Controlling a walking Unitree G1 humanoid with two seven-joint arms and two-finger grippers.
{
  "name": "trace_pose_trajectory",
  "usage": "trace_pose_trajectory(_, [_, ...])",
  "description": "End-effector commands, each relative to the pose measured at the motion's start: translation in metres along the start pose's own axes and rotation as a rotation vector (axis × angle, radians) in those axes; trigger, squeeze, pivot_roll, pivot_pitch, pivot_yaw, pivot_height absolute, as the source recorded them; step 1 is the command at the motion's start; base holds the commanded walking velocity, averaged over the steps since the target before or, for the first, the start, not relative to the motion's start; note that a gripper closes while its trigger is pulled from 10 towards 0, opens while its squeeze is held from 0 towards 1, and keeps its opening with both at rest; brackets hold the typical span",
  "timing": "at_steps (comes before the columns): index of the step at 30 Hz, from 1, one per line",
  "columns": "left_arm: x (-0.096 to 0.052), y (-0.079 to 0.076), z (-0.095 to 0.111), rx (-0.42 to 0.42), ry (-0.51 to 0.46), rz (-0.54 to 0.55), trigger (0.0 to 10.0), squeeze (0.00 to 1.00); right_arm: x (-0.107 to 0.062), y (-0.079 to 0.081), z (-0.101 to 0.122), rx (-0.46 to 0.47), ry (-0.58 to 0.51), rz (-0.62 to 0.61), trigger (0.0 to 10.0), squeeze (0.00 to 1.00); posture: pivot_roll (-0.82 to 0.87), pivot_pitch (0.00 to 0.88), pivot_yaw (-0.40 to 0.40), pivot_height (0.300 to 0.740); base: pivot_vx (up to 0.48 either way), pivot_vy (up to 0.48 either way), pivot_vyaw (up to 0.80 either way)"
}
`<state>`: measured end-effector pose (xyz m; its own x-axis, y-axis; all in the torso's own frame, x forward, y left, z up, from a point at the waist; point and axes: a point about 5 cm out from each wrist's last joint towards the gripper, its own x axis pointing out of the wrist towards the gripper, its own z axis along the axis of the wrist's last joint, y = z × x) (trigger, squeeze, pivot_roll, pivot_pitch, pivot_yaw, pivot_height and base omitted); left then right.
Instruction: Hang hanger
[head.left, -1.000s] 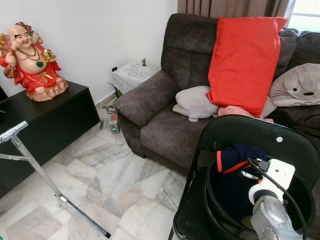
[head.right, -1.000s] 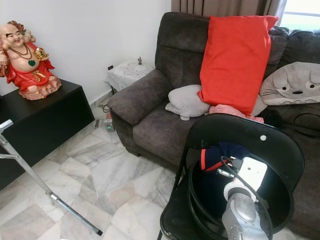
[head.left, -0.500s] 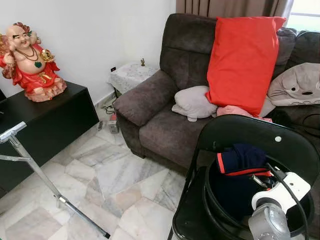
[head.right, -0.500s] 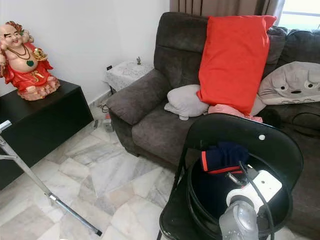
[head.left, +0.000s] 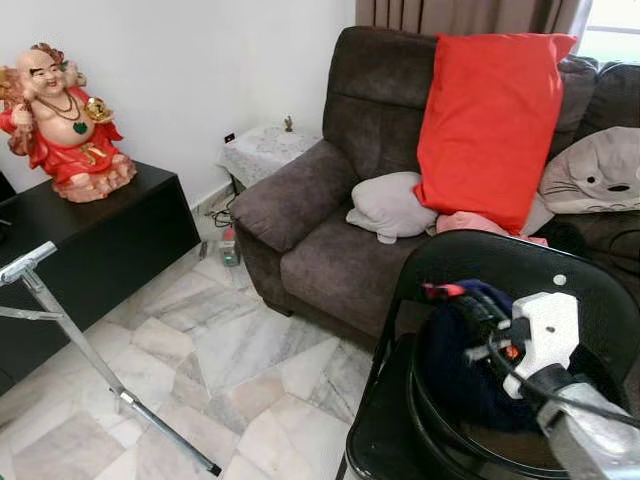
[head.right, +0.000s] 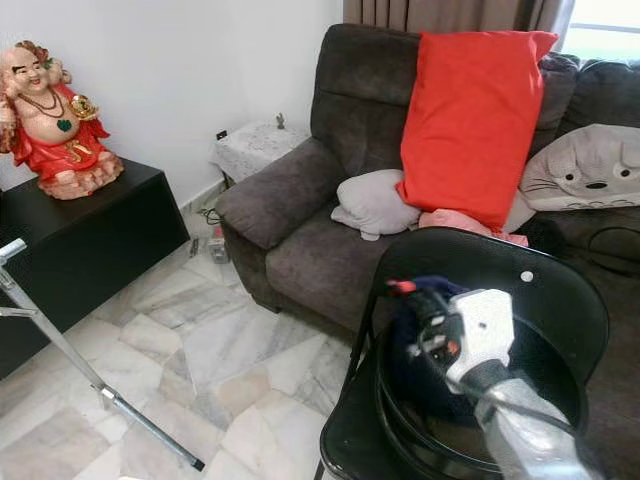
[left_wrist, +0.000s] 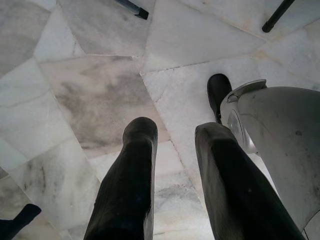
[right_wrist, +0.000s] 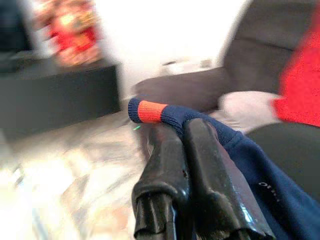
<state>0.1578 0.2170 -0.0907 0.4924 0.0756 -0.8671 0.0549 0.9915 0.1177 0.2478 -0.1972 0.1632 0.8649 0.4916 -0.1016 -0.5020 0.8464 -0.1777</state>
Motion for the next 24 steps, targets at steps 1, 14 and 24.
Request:
trace_pose_trajectory(1, [-0.001,0.004,-0.004,0.009,0.018,0.008,10.0,0.00,-0.008,0.013,0.008,-0.112,0.015,0.197,0.0,0.00,-0.04,0.028,0.089,0.740,0.000,0.000,0.00])
trace_pose_trajectory(14, [-0.001,0.005,-0.003,0.014,0.014,0.006,10.0,0.00,-0.040,0.034,0.025,0.049,-0.074,0.276,0.0,0.00,-0.07,0.040,0.096,0.740,0.000,0.000,0.00])
trace_pose_trajectory(24, [-0.001,0.006,-0.003,0.026,0.014,0.006,10.0,0.00,-0.061,0.023,-0.060,0.180,0.438,-0.351,0.0,0.00,-0.08,0.040,0.089,0.740,0.000,0.000,0.00])
